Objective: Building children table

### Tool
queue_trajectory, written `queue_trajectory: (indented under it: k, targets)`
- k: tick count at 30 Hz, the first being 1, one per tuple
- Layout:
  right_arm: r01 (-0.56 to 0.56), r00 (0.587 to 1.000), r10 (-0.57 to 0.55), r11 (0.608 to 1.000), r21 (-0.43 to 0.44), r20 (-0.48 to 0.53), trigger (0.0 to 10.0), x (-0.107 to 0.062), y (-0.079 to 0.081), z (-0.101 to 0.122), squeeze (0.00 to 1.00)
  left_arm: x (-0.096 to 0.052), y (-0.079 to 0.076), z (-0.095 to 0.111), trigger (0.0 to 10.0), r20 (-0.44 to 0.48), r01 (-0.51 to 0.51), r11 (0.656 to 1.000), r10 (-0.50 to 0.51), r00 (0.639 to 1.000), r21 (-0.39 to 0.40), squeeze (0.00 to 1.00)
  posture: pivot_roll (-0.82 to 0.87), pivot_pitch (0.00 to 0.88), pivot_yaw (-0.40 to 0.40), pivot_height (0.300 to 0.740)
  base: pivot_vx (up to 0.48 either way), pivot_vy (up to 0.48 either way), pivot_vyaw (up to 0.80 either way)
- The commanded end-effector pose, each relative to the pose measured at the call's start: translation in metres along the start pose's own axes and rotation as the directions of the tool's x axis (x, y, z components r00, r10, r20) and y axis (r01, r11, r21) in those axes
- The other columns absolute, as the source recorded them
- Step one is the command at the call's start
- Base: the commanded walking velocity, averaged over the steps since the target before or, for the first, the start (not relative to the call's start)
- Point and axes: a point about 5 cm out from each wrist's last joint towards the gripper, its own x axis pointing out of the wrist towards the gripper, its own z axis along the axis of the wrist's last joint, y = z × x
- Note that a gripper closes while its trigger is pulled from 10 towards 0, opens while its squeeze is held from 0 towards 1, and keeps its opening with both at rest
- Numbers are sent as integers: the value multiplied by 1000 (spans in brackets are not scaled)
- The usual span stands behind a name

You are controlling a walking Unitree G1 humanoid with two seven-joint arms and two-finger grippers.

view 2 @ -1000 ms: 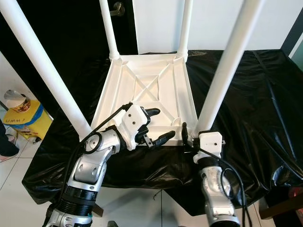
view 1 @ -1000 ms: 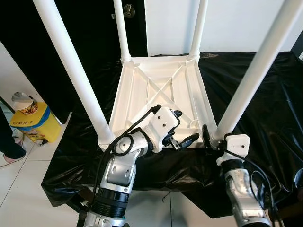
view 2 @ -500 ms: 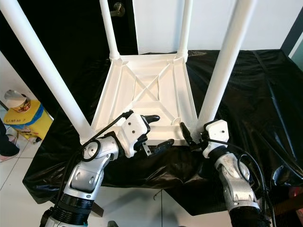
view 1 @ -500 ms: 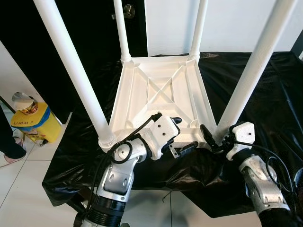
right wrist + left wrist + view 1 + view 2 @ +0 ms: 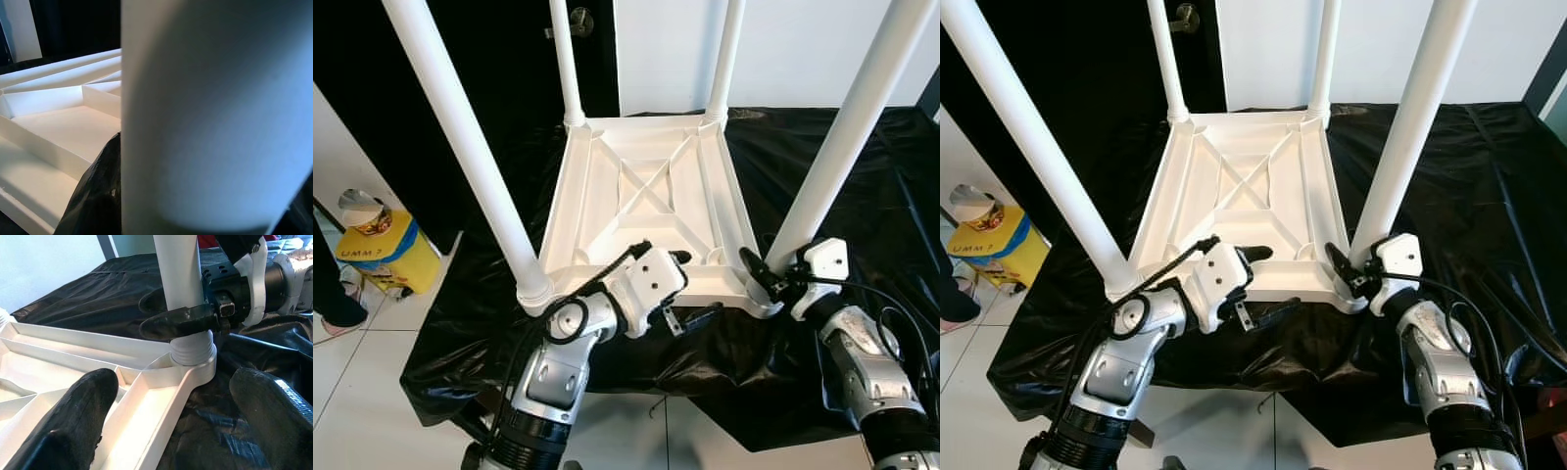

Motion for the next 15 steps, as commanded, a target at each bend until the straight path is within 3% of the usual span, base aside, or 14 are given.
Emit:
queue_trajectory:
  k: [1,15]
  targets:
    - [-20,999,20,1000,8,-45,10000,-4,3,-8,0,0,0,-3,10000,-6,-57,998,57,998,-8,0,-59,0,9,740,0,0,0]
    - [172,980,-166,984,49,-113,10000,-11,14,-18,0,0,-7,-12,10000,-35,-69,997,68,997,-31,0,-90,0,-3,740,0,0,0]
